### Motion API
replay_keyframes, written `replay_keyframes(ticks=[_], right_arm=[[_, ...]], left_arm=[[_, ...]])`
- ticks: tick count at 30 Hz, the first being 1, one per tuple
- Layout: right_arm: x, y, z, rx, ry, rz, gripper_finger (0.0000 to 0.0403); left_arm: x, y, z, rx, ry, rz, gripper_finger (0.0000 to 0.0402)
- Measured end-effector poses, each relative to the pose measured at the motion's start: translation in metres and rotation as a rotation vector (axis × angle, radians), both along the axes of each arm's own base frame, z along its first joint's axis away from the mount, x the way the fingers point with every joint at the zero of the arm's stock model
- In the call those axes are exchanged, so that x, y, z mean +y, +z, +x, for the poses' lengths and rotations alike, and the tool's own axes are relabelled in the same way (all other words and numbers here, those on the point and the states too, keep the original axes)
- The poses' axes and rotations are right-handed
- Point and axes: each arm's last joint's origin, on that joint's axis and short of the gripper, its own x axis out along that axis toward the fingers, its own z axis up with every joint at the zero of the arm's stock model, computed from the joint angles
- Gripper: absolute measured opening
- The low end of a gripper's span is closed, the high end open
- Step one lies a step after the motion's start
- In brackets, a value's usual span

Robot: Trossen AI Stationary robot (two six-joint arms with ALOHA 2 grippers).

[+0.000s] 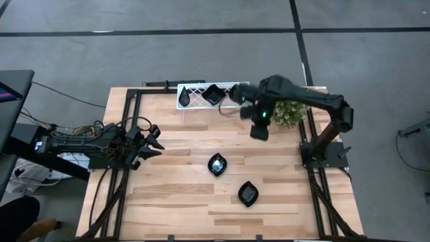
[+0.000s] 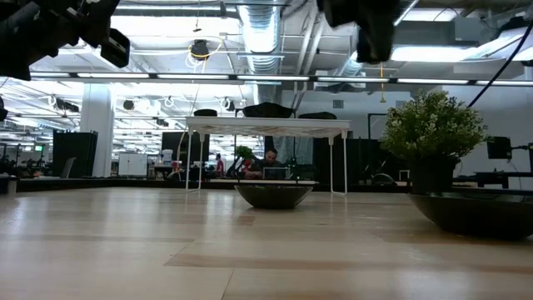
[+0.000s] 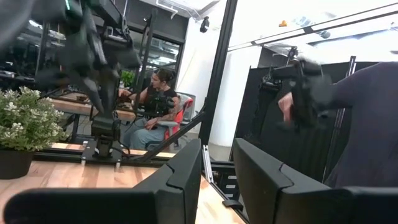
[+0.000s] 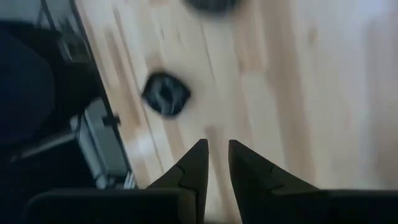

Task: Pick & Place Mini shaped plates
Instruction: Stack the black leaf-shaped plate on top of the black leaf-shaped plates on the shelf

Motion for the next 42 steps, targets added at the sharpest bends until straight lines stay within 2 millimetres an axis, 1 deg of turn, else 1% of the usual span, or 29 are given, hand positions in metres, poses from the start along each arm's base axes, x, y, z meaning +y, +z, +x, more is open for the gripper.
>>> replay_keyframes(ticks=[5,9,12,14,18,22,25,29,34,39,42], right_arm=[[0.028,-0.054,0.003,0.179,0.032,0.044,0.0059],[0.051,-0.094,0.002,0.250,0.055,0.050,0.0059],[0.069,-0.117,0.001,0.272,0.074,0.046,0.0059],[0.081,-0.128,0.001,0.272,0.081,0.041,0.0059],[0.101,-0.142,0.004,0.219,0.085,0.037,0.0059],[0.118,-0.147,0.008,0.167,0.079,0.011,0.0059],[0.129,-0.154,0.005,0.167,0.049,-0.041,0.0059],[0.142,-0.166,0.000,0.173,0.023,-0.050,0.0059],[0.156,-0.180,-0.002,0.139,-0.045,-0.037,0.0059],[0.167,-0.185,-0.004,0.104,-0.098,-0.060,0.0059],[0.173,-0.185,-0.004,0.091,-0.113,-0.058,0.0059]], left_arm=[[0.000,0.000,0.000,-0.001,0.000,0.000,0.0097],[0.000,0.000,0.000,-0.001,0.000,0.000,0.0097],[0.000,0.000,0.000,-0.001,0.000,0.000,0.0097],[0.000,0.000,0.000,-0.001,0.000,0.000,0.0097],[0.000,0.000,0.000,-0.001,0.000,0.000,0.0097],[0.000,0.000,0.000,-0.001,0.000,-0.001,0.0097],[0.000,0.000,0.000,0.004,-0.003,-0.015,0.0097],[0.000,0.000,0.000,0.015,-0.008,-0.046,0.0097],[0.000,0.000,0.000,0.016,-0.009,-0.048,0.0097],[0.000,0.000,0.000,0.016,-0.015,-0.045,0.0097],[0.000,0.000,0.000,0.016,-0.016,-0.045,0.0097]])
